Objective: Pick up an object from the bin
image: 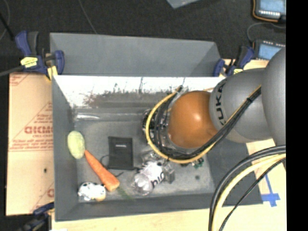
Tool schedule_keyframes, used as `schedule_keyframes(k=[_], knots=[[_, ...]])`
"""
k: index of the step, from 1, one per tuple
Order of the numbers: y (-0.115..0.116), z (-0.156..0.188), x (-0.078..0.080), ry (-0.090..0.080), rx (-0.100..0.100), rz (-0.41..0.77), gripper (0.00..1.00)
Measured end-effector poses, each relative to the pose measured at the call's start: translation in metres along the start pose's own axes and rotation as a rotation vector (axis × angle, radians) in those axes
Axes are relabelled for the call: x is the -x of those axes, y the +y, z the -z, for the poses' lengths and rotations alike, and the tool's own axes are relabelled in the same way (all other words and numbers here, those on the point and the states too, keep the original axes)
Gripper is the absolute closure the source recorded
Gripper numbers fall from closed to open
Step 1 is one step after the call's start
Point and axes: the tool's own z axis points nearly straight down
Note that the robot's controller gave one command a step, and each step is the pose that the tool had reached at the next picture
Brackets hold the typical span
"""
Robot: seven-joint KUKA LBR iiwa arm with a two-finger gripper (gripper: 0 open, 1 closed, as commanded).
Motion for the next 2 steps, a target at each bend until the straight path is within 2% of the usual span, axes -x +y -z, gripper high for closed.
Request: schedule_keyframes(k=[2], knots=[[0.001, 0.025, -0.001, 0.006, 0.005, -0.010, 1.00]])
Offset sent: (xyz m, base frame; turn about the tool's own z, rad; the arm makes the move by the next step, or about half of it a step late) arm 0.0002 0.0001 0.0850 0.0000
